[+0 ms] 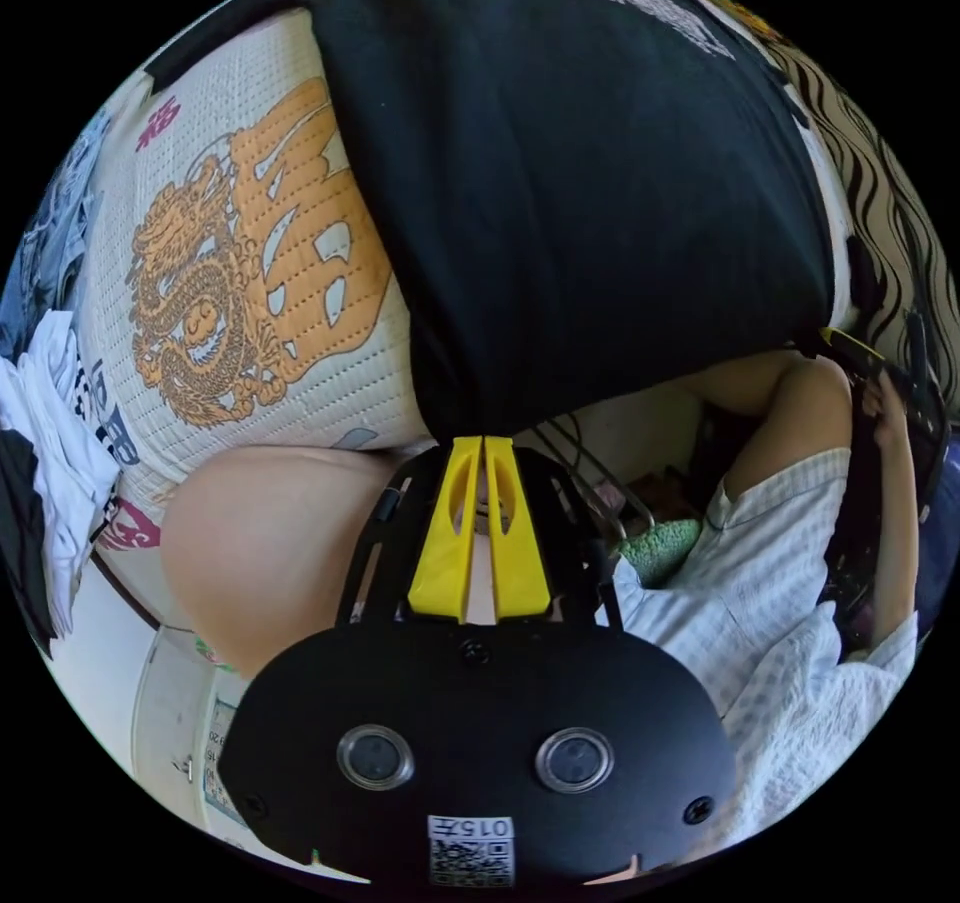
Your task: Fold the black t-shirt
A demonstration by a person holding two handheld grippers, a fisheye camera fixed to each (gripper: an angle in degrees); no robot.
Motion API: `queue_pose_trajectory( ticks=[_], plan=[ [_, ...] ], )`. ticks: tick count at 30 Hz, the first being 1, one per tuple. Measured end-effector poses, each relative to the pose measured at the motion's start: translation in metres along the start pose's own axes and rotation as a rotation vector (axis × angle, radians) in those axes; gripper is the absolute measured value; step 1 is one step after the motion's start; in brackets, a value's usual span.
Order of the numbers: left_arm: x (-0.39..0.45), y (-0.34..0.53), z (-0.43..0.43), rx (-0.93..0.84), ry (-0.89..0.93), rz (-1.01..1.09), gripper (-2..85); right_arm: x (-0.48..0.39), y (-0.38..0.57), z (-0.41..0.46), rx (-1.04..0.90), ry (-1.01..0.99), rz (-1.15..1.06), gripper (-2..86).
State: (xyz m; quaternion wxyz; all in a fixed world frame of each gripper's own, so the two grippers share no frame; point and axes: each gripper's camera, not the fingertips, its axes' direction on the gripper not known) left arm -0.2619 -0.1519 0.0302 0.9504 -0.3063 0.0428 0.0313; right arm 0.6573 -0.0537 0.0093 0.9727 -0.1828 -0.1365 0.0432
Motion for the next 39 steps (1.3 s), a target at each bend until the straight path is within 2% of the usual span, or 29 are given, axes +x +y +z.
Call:
queue_pose_trajectory(
  ticks=[3,5,9,18,23,26,29,35,39],
  plan=[
    [0.002,0.000,0.007,-0.071,0.018,-0.002,0.2,0.005,0.004,-0.002,0.001,-0.007,0.014,3.2],
    [0.005,0.008,0.001,-0.045,0.039,0.003,1.1,0.008,0.010,-0.008,0.008,0.013,0.007,4.7],
    [0.012,0.038,-0.031,0.115,0.090,0.034,4.0,0.017,0.030,-0.036,0.095,0.071,-0.002,4.2],
    [0.040,0.061,-0.113,0.462,-0.046,0.057,6.6,-0.021,0.018,-0.083,0.298,0.006,-0.146,4.2],
    [0.043,0.043,-0.108,0.426,-0.101,-0.011,7.7,-0.041,-0.010,-0.072,0.255,0.068,-0.146,5.7],
    [0.031,0.050,-0.091,0.419,-0.016,-0.078,8.6,-0.031,-0.016,-0.062,0.210,0.099,-0.102,7.3],
    [0.026,0.051,-0.072,0.403,0.097,-0.108,8.6,-0.018,-0.023,-0.050,0.148,-0.015,-0.071,7.8],
    [0.037,0.048,-0.063,0.410,0.121,-0.101,2.5,-0.019,-0.035,-0.053,0.126,-0.052,-0.079,0.9],
    [0.047,0.054,-0.074,0.429,0.091,-0.072,0.8,-0.025,-0.037,-0.063,0.141,0.003,-0.087,-0.6]
  ],
)
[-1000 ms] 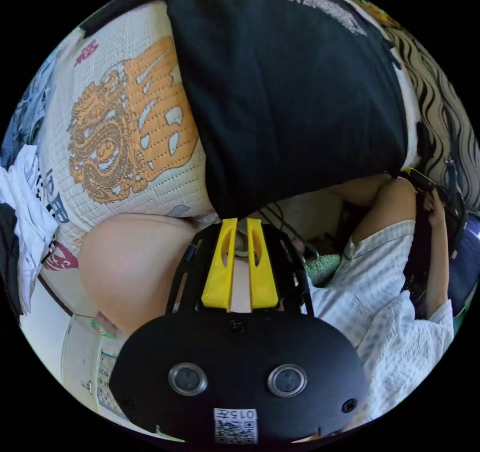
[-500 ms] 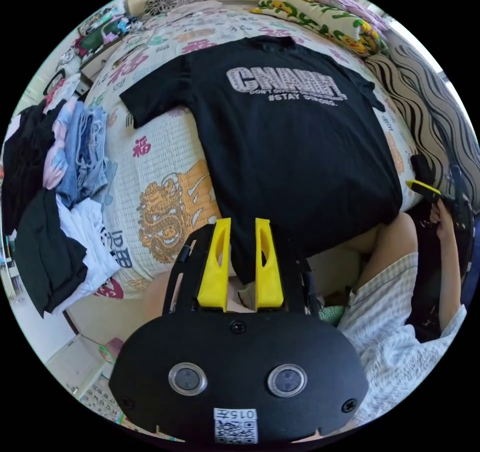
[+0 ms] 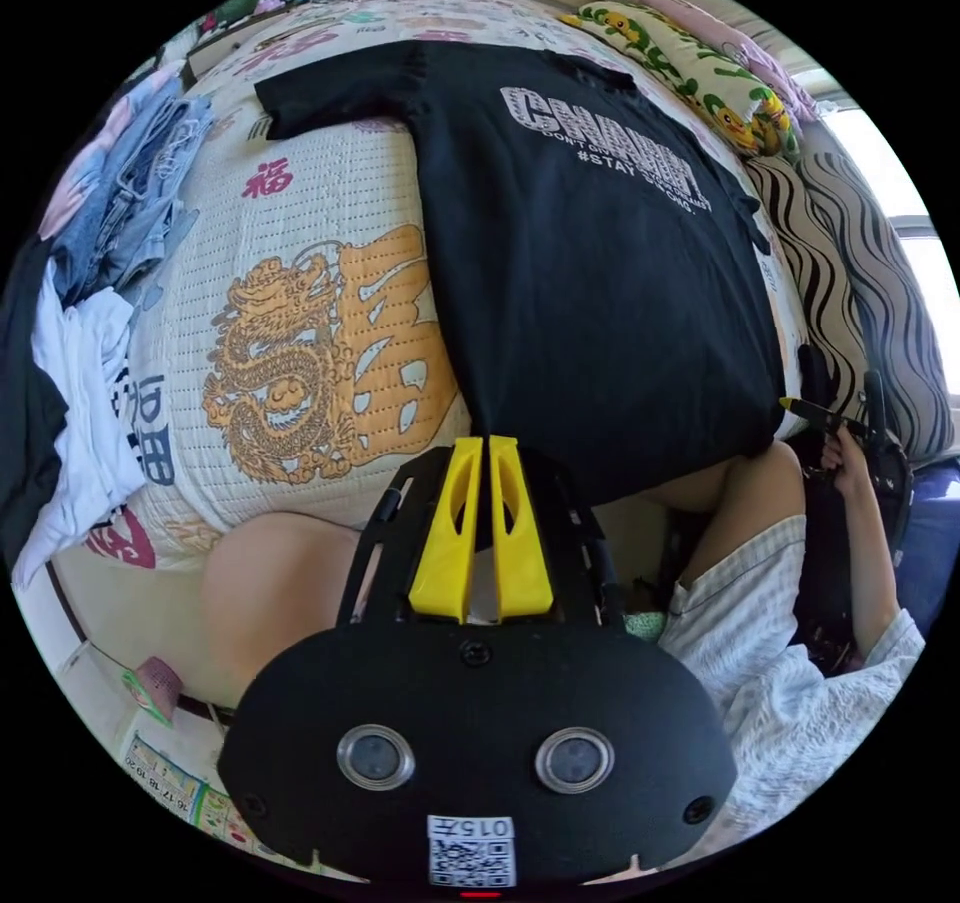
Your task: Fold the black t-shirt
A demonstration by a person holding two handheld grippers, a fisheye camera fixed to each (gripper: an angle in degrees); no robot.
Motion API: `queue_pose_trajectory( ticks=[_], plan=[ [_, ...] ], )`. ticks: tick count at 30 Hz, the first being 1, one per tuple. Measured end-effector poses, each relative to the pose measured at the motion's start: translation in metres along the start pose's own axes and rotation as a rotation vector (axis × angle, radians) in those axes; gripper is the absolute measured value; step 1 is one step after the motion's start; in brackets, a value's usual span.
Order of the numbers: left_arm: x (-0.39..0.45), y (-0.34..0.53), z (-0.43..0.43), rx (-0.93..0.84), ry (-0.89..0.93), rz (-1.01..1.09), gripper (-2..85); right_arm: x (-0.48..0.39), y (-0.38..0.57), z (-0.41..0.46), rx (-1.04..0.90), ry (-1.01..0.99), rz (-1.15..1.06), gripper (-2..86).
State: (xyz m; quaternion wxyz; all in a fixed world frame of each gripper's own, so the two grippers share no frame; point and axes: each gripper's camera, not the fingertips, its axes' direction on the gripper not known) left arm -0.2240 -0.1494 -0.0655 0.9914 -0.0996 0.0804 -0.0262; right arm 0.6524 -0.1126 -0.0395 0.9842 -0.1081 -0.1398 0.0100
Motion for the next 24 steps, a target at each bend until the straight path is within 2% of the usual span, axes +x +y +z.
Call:
queue_pose_trajectory(
  ticks=[8,12,19,24],
  plan=[
    [0.044,-0.014,0.016,-0.022,-0.138,0.068,0.2,-0.035,-0.022,0.015,-0.044,0.203,-0.050,-0.5],
    [0.073,-0.021,0.019,-0.011,-0.217,0.123,-0.1,-0.042,-0.029,0.015,-0.042,0.223,-0.056,-0.1],
    [0.098,-0.036,0.021,-0.005,-0.193,0.125,-0.1,-0.044,-0.036,0.011,-0.015,0.210,-0.021,0.1],
    [0.121,-0.054,0.025,-0.021,-0.197,0.135,0.0,-0.053,-0.044,0.011,-0.031,0.277,-0.035,0.2]
  ],
)
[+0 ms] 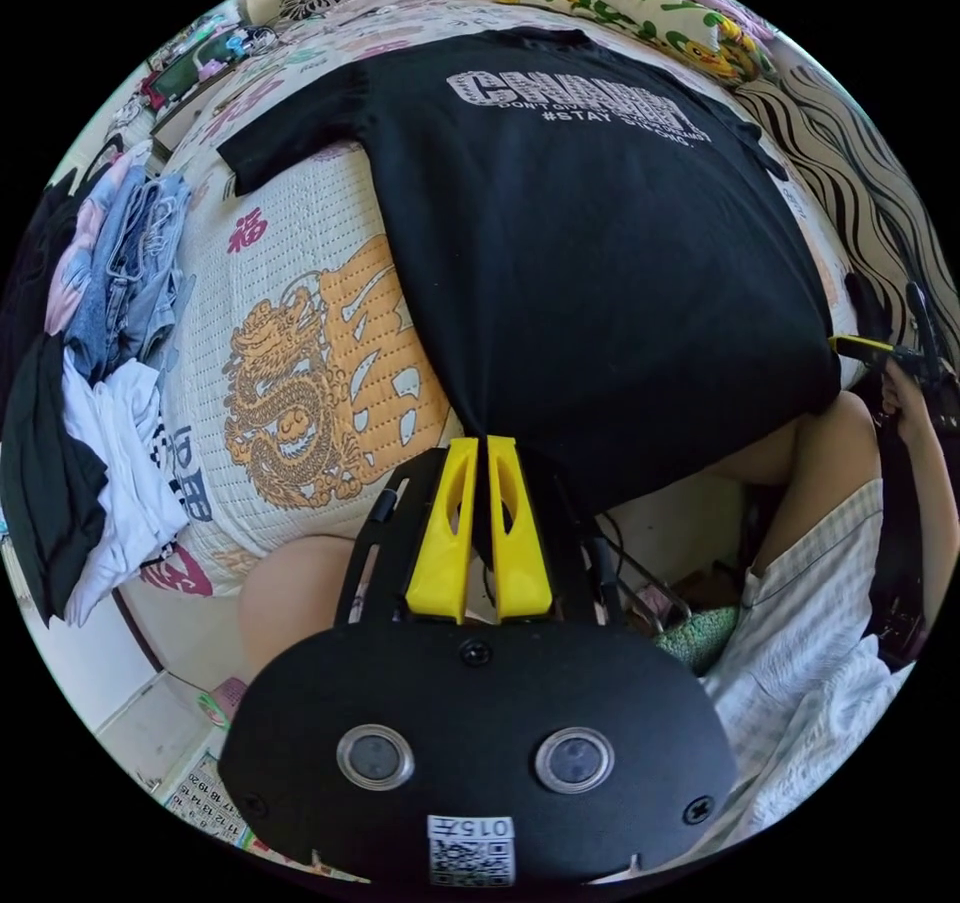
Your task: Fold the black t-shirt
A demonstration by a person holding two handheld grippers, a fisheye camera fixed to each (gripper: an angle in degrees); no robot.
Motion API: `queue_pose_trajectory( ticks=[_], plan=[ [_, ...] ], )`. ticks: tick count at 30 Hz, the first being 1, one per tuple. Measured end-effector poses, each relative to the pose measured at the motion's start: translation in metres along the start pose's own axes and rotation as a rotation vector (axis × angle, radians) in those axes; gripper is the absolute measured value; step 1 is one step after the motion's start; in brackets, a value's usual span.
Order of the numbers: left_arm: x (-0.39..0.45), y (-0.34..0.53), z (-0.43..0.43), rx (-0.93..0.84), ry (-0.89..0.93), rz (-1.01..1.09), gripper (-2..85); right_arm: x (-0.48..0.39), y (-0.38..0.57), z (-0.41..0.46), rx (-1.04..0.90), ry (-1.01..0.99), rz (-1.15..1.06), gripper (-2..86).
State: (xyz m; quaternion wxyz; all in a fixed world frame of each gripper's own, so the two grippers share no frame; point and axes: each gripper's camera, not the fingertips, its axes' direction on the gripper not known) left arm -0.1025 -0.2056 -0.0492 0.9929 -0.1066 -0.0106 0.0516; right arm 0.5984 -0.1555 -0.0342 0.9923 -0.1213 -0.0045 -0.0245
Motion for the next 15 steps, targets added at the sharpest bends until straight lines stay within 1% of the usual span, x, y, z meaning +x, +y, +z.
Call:
queue_pose_trajectory(
  ticks=[5,9,15],
  plan=[
    [0.009,-0.023,-0.003,-0.041,0.058,0.000,0.4,-0.008,-0.004,-0.002,-0.010,0.079,-0.046,0.3],
    [0.010,-0.036,-0.017,-0.022,0.128,-0.042,0.0,-0.010,-0.002,-0.004,0.008,0.135,-0.072,0.8],
    [0.027,-0.064,-0.069,0.094,-0.040,-0.031,-0.1,0.004,0.007,-0.012,0.064,0.169,-0.079,4.0]
  ],
)
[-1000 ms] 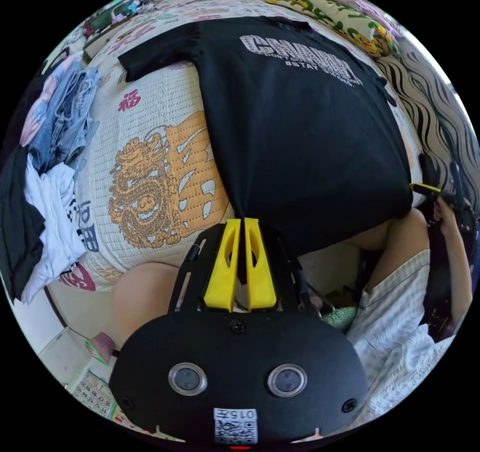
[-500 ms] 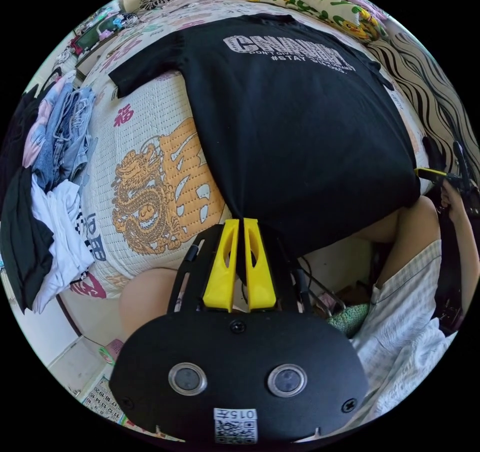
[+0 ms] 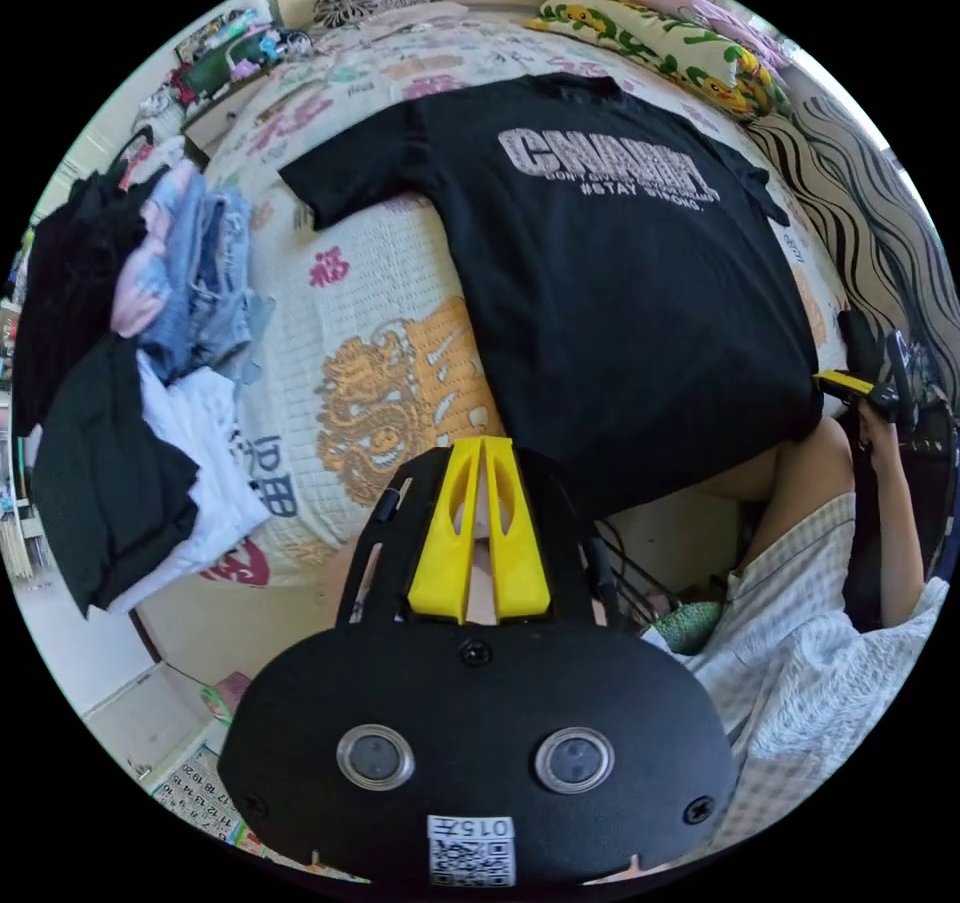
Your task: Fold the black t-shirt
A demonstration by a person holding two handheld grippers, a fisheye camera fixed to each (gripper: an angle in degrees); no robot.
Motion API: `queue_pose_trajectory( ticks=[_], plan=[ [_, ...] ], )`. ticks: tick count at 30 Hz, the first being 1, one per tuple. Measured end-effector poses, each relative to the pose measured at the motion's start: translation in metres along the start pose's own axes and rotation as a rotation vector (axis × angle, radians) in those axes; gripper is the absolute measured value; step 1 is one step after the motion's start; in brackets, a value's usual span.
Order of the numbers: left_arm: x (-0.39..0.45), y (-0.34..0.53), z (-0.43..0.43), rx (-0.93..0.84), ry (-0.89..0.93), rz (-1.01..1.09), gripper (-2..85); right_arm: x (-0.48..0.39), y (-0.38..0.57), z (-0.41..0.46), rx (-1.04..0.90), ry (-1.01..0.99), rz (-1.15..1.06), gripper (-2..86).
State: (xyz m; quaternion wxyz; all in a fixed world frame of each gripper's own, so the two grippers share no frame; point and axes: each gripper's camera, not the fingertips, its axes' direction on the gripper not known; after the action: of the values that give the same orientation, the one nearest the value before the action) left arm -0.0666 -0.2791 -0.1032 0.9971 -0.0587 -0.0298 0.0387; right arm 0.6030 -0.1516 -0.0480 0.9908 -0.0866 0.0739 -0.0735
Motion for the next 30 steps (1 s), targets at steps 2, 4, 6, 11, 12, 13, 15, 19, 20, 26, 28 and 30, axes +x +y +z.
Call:
queue_pose_trajectory(
  ticks=[2,4,6,11,12,13,15,19,20,26,28,30],
  plan=[
    [0.011,-0.022,-0.017,0.057,-0.016,0.032,0.6,0.010,0.003,-0.009,0.044,0.010,0.010,4.9],
    [0.029,-0.053,-0.032,0.115,-0.007,0.086,1.5,0.025,0.002,-0.020,0.112,-0.004,0.038,4.9],
    [0.066,-0.107,-0.047,0.178,0.001,0.193,2.6,0.057,-0.006,-0.035,0.218,-0.126,0.088,4.9],
    [0.179,-0.239,-0.061,0.283,0.115,0.483,3.8,0.135,-0.043,-0.041,0.399,-0.275,0.240,5.2],
    [0.212,-0.274,-0.059,0.293,0.140,0.554,4.0,0.154,-0.055,-0.038,0.414,-0.306,0.283,5.3],
    [0.228,-0.291,-0.058,0.299,0.150,0.587,4.1,0.163,-0.061,-0.036,0.422,-0.322,0.301,5.4],
    [0.292,-0.358,-0.044,0.307,0.195,0.685,4.9,0.196,-0.082,-0.022,0.441,-0.386,0.381,5.8],
    [0.369,-0.449,-0.010,0.275,0.268,0.704,6.3,0.238,-0.108,0.009,0.408,-0.485,0.481,6.2],
    [0.390,-0.473,0.003,0.276,0.292,0.685,6.6,0.249,-0.115,0.018,0.399,-0.501,0.503,6.3],
    [0.469,-0.553,0.069,0.244,0.331,0.671,7.6,0.274,-0.144,0.046,0.383,-0.575,0.492,6.0],
    [0.485,-0.563,0.084,0.240,0.298,0.701,7.8,0.274,-0.149,0.052,0.384,-0.575,0.486,5.7],
    [0.501,-0.573,0.102,0.228,0.208,0.745,7.6,0.273,-0.154,0.059,0.389,-0.579,0.477,4.9]
  ],
)
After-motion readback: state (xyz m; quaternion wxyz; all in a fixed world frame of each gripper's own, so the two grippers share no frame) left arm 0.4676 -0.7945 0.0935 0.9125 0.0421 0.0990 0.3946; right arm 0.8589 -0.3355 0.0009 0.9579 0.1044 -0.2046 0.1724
